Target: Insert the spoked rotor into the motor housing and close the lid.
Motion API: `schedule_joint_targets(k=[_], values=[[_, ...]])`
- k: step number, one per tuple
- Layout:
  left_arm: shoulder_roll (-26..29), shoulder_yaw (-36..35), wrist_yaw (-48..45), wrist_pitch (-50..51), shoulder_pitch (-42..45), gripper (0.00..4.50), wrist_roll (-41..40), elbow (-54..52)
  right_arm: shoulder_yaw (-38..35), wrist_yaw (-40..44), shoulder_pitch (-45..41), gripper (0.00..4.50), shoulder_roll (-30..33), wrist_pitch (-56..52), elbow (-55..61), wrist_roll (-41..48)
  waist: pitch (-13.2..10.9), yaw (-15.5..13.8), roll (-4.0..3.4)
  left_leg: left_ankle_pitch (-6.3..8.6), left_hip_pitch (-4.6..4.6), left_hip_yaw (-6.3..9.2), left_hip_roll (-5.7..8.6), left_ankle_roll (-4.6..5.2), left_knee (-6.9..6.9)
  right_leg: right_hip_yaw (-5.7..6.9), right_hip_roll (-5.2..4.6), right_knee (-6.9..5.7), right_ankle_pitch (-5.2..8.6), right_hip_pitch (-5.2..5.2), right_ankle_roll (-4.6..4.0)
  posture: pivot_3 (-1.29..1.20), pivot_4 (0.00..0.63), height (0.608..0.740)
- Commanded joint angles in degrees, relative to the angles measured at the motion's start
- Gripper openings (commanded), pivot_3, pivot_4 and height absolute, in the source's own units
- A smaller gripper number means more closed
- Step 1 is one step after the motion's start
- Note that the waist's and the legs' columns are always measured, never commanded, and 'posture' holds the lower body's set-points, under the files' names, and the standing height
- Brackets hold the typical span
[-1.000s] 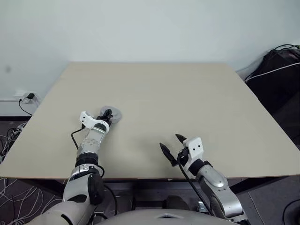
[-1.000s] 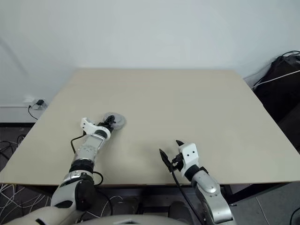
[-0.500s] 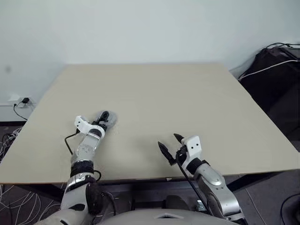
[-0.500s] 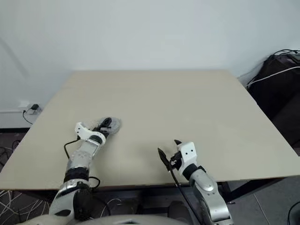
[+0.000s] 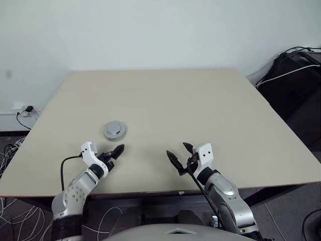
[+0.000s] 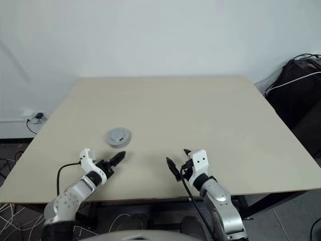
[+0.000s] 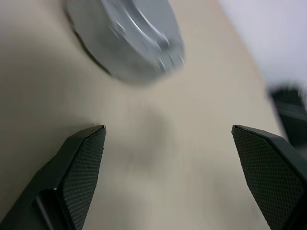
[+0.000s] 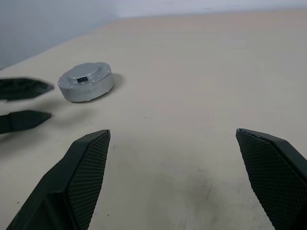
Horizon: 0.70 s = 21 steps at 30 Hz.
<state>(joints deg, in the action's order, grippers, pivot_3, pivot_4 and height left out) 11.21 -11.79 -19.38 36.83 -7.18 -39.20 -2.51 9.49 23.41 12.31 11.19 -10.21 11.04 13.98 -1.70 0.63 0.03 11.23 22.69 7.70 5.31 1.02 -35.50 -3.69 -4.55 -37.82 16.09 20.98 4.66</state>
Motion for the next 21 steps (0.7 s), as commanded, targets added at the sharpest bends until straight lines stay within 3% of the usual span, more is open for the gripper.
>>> schedule_joint_targets(k=[1,6,10,15,21], values=[[1.76,6.89,-6.14,-11.22,-3.77,4.45,8.50,-6.81,-1.21,-0.43,0.24,4.50,-0.24,1.29,2.27,0.10,-0.03,-0.05,-0.05,0.00,0.01,-0.03,0.00,0.00,0.03,-0.02,-0.03,0.02,0.00,0.01,0.00,0.00,0.000,0.740],[0.44,13.89,-4.26,-36.21,-10.06,4.45,25.64,-6.31,-1.84,-3.03,3.12,4.50,0.03,7.69,1.38,-4.65,-0.09,-0.41,-0.12,0.01,0.08,-0.09,0.00,0.00,0.22,-0.07,-0.16,0.11,0.04,0.12,-0.05,0.00,0.000,0.740],[-2.22,16.01,0.21,-48.56,-13.53,4.45,33.54,-3.65,-2.82,-6.08,5.85,4.50,-0.09,14.16,0.10,-8.73,-0.13,-0.68,-0.17,0.01,0.14,-0.12,-0.01,0.01,0.27,-0.07,-0.16,0.11,0.14,0.21,-0.05,0.00,0.000,0.740],[-6.55,15.02,3.55,-55.65,-16.67,4.45,33.69,-1.88,-3.65,-8.36,9.12,4.50,0.07,19.46,-0.83,-11.71,-0.22,-0.86,-0.12,0.03,0.16,-0.11,0.00,0.05,0.27,-0.04,-0.17,0.10,0.22,0.21,0.03,0.00,0.000,0.740],[-6.22,15.44,3.28,-59.33,-17.16,4.45,34.36,-1.11,-3.40,-9.01,10.54,4.50,0.06,21.03,-1.52,-13.19,-0.31,-0.79,-0.16,0.03,0.18,-0.11,0.00,0.05,0.23,0.03,-0.21,0.05,0.24,0.18,0.01,0.00,0.000,0.740]])
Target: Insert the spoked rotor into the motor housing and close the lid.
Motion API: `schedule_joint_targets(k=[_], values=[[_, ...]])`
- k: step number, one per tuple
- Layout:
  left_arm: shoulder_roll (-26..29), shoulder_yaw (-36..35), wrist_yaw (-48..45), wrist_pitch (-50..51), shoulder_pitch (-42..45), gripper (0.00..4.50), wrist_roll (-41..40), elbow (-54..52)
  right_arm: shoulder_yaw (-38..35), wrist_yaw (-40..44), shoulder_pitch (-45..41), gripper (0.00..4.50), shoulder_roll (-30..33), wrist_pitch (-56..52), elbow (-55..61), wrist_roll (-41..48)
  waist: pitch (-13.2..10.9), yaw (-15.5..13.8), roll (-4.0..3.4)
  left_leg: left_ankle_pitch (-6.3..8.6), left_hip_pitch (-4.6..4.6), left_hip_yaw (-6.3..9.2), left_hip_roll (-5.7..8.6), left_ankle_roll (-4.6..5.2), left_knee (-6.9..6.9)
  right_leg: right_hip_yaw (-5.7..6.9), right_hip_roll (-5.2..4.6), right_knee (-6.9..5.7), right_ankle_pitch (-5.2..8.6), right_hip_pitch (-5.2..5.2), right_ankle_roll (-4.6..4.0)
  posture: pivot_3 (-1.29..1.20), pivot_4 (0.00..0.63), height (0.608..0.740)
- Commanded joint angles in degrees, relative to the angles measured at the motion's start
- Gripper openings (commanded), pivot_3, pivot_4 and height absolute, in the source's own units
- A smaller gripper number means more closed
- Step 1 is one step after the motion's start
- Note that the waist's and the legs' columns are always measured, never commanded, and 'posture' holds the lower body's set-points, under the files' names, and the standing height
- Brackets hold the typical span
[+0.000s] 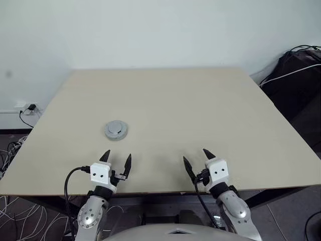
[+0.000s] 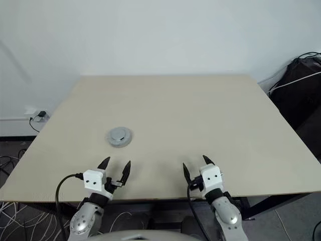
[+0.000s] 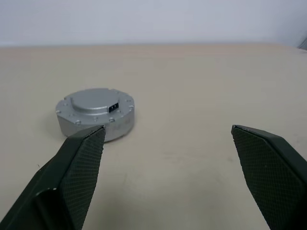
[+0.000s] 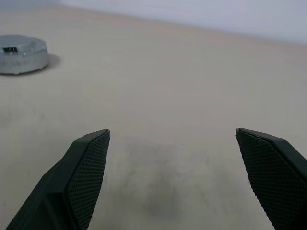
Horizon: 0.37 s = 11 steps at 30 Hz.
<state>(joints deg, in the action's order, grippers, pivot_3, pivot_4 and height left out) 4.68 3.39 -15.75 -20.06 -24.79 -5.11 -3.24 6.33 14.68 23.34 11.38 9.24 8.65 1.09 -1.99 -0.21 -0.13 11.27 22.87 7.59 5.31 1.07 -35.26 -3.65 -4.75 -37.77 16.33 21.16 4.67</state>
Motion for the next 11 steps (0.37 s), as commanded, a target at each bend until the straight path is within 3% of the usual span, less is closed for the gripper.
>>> schedule_joint_targets(k=[1,11], values=[[0.41,0.26,-0.57,-2.48,0.55,4.45,-0.04,-0.51,-0.25,-0.29,-0.57,4.50,-0.18,1.56,0.88,-0.30,-0.02,0.09,0.00,0.00,0.00,-0.01,0.00,0.00,-0.01,0.01,-0.02,-0.01,0.00,0.00,0.00,0.00,0.000,0.740],[1.65,-0.09,-2.49,-2.03,1.91,4.45,-1.42,-0.45,-0.18,-0.36,-0.96,4.50,-1.21,1.79,-0.09,0.08,-0.05,0.04,-0.04,0.01,0.01,0.01,0.01,0.01,0.00,0.06,-0.02,0.00,0.04,0.00,0.00,0.00,0.000,0.740]])
